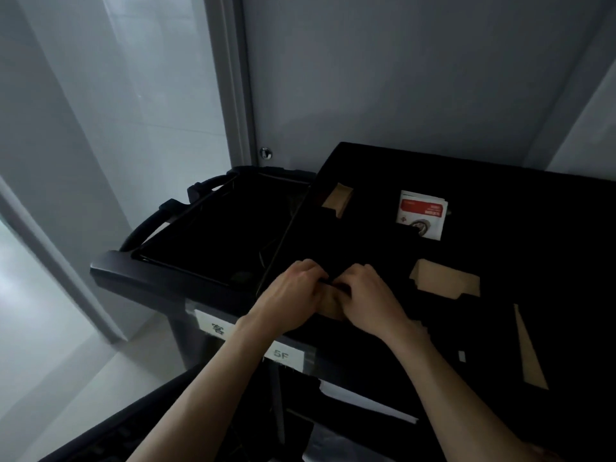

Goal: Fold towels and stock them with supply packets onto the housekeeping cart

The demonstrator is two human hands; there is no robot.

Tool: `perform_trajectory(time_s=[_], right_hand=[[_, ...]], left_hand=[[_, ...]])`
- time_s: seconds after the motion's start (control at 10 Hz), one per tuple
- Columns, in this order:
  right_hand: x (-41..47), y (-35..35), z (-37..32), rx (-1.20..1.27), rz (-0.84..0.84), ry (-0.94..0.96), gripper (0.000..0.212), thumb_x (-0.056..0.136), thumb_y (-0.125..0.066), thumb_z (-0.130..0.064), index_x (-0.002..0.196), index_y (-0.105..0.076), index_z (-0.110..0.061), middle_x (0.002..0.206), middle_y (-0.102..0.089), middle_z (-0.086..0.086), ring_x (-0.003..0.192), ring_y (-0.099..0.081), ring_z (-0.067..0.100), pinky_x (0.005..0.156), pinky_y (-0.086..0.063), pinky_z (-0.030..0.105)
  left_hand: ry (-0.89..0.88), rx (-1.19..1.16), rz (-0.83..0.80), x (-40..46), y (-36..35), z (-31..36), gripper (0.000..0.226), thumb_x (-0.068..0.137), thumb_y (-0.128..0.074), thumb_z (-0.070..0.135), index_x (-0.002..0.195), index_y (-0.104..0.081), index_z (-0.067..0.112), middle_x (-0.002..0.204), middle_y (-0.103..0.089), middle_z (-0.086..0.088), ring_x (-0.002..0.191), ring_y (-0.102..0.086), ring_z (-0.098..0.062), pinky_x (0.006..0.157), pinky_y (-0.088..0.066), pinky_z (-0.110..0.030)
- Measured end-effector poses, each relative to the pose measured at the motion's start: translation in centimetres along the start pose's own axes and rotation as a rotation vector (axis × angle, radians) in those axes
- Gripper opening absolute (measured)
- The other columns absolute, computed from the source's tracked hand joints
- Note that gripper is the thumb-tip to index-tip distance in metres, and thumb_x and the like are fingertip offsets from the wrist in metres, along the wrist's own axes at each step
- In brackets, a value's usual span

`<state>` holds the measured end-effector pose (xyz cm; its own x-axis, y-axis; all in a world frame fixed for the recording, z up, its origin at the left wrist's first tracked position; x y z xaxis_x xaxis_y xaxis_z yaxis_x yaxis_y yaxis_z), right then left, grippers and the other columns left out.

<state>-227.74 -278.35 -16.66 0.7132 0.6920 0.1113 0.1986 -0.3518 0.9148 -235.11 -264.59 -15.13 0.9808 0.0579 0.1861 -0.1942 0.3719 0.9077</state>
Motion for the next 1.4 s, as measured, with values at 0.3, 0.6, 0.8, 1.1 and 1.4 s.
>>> perform_trajectory(time_s=[0.3, 0.6, 0.8, 1.1, 1.4], right_hand=[[-0.3, 0.1, -0.2, 0.011, -0.055, -0.054, 0.026, 0.094, -0.053, -0.033, 0.107, -0.075, -0.031, 0.104, -0.074, -0.006, 0.095, -0.067, 0.015, 0.081, -0.054, 0.035], [-0.3, 0.2, 0.3, 0.123, 0.141, -0.083, 0.029, 0.097, -0.053, -0.015, 0.121, -0.069, -0.017, 0.120, -0.065, 0.000, 0.116, -0.054, 0.014, 0.095, -0.039, 0.020], [-1.7, 1.7, -1.2, 0.073, 0.283, 0.098, 0.022, 0.088, -0.053, -0.003, 0.088, -0.074, -0.010, 0.093, -0.066, 0.002, 0.095, -0.056, 0.016, 0.080, -0.046, 0.025], [-2.6, 2.4, -1.6, 0.155, 0.094, 0.047, 0.033, 0.095, -0.044, -0.011, 0.092, -0.077, -0.012, 0.097, -0.068, 0.006, 0.090, -0.063, 0.022, 0.080, -0.053, 0.037], [-12.8, 7.1, 4.9, 0.758, 0.384, 0.032, 0.031, 0.093, -0.049, -0.007, 0.086, -0.075, -0.023, 0.083, -0.070, -0.015, 0.078, -0.066, 0.000, 0.068, -0.051, 0.013]], left_hand=[[0.108, 0.135, -0.365, 1.5, -1.1, -0.9, 0.040, 0.101, -0.039, 0.023, 0.135, -0.054, 0.009, 0.134, -0.052, -0.013, 0.125, -0.043, -0.029, 0.098, -0.026, -0.027], [0.021, -0.093, 0.175, -0.2, -1.5, -1.5, 0.048, 0.086, -0.062, 0.009, 0.134, -0.061, 0.014, 0.133, -0.057, -0.001, 0.135, -0.036, -0.016, 0.099, -0.035, -0.021], [0.007, -0.084, 0.306, -1.1, -1.3, -0.7, 0.019, 0.086, -0.071, 0.041, 0.075, -0.074, 0.026, 0.079, -0.064, 0.013, 0.081, -0.057, -0.010, 0.064, -0.042, -0.027], [0.079, -0.056, 0.314, -2.4, -0.8, 1.0, 0.027, 0.096, -0.064, 0.028, 0.075, -0.077, 0.016, 0.075, -0.065, 0.009, 0.078, -0.061, -0.012, 0.067, -0.048, -0.030], [0.450, -0.638, 0.641, -8.5, -3.0, 12.9, 0.011, 0.096, -0.066, 0.024, 0.094, -0.076, 0.022, 0.090, -0.073, 0.004, 0.088, -0.067, -0.008, 0.081, -0.050, -0.026]])
Point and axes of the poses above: each hand's wrist, its own x-axis towards the middle knuckle, its own y-axis out of the back of the hand, z = x × y, the point moved 2 cm from there along x, towards the middle knuckle
